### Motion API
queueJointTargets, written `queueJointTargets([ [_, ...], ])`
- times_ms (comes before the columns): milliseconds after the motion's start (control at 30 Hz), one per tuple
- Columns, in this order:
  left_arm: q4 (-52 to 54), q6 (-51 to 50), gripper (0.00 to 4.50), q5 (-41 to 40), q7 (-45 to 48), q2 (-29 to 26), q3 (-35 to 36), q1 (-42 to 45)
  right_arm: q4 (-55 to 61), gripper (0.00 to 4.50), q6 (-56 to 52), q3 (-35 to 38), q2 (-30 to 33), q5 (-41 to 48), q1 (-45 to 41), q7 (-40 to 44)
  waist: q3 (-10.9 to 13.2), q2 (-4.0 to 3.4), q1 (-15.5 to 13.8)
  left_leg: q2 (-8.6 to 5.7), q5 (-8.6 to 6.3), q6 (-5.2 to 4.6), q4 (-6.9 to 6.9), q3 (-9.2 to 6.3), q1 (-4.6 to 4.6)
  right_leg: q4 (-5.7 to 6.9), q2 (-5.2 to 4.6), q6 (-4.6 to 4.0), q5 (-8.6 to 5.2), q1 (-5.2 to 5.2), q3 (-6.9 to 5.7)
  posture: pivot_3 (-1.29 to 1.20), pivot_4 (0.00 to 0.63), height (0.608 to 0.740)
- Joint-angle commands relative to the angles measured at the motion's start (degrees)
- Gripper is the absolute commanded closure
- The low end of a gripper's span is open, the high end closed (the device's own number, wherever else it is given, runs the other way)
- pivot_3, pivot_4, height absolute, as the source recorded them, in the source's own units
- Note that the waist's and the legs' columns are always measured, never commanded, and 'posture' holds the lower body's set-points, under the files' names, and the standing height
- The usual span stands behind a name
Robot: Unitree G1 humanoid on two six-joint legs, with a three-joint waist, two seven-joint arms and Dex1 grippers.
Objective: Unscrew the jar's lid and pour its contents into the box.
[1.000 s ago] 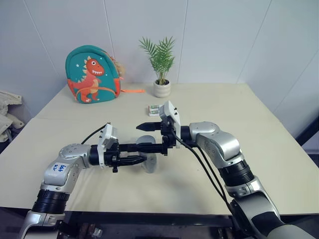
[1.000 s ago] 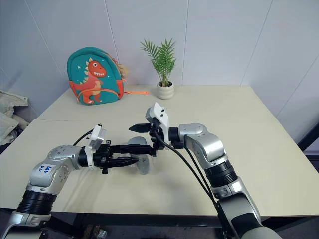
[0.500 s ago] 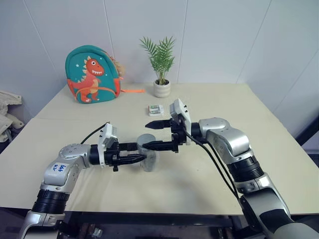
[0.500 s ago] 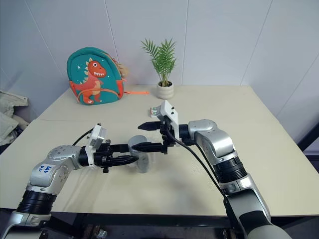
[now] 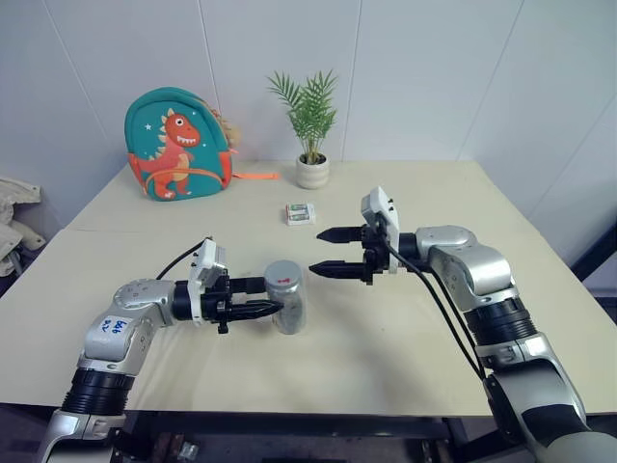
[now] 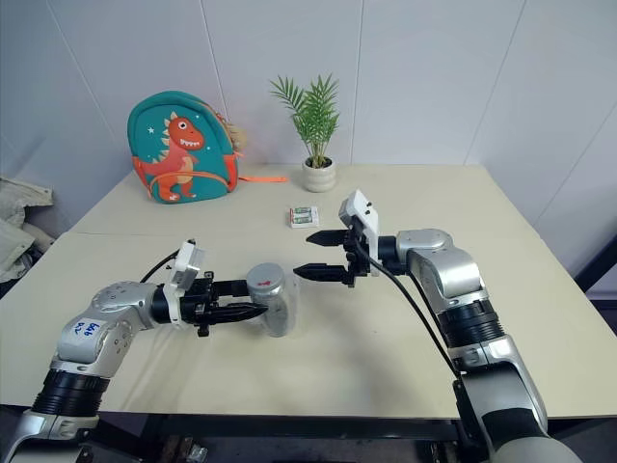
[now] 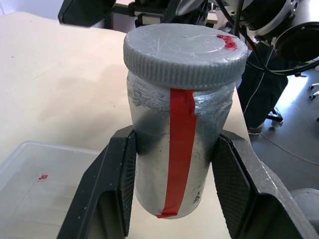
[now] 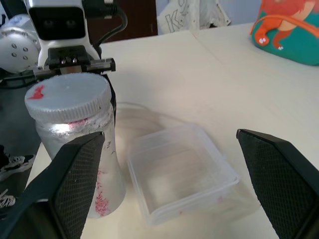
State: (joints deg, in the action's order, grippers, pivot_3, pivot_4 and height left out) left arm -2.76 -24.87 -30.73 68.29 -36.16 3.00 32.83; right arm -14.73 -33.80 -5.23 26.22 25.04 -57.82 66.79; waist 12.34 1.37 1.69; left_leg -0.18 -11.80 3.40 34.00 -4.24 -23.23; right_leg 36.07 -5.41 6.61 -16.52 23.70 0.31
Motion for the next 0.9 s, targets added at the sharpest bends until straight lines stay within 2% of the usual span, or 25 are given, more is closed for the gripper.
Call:
queueJointTargets([
  [33, 1.12, 1.26, 2.63, -1.12, 0.14, 0.09, 1.57, 0.69, 5.59, 0.03, -5.20, 3.87, -1.75, 6.53, -2.33, -0.87, 0.00, 0.00, 0.07, 0.00, 0.00, 0.00, 0.00, 0.00, 0.00, 0.00, 0.00, 0.00, 0.00, 0.00, 0.01, 0.00, 0.150, 0.740],
  [267, 0.80, 2.03, 2.63, -0.16, -0.79, 0.18, 1.27, 0.87, 14.98, 0.03, -10.95, 0.84, -6.61, 9.08, 0.32, -5.98, 0.00, 0.00, -0.04, 0.02, -0.01, 0.00, 0.01, 0.00, 0.01, 0.01, 0.01, 0.00, 0.00, 0.00, 0.01, 0.00, 0.150, 0.740],
  [500, 1.54, 1.33, 2.63, -0.83, -0.80, -0.02, 1.38, 0.60, 15.76, 0.03, -6.12, -5.84, -8.78, 2.80, 1.34, -9.14, 0.00, 0.00, -0.01, 0.01, -0.01, 0.00, 0.04, 0.00, 0.00, 0.02, 0.01, 0.00, 0.01, 0.01, 0.02, 0.00, 0.150, 0.740],
  [900, 1.41, 1.23, 2.63, -0.76, -0.31, 0.01, 1.08, 0.36, 13.55, 0.03, -4.40, -3.53, -9.87, 2.86, 0.73, -9.77, 0.00, 0.00, 0.02, 0.02, -0.01, 0.00, 0.04, 0.00, 0.00, 0.02, 0.01, 0.00, 0.02, 0.01, 0.02, 0.00, 0.150, 0.740],
])
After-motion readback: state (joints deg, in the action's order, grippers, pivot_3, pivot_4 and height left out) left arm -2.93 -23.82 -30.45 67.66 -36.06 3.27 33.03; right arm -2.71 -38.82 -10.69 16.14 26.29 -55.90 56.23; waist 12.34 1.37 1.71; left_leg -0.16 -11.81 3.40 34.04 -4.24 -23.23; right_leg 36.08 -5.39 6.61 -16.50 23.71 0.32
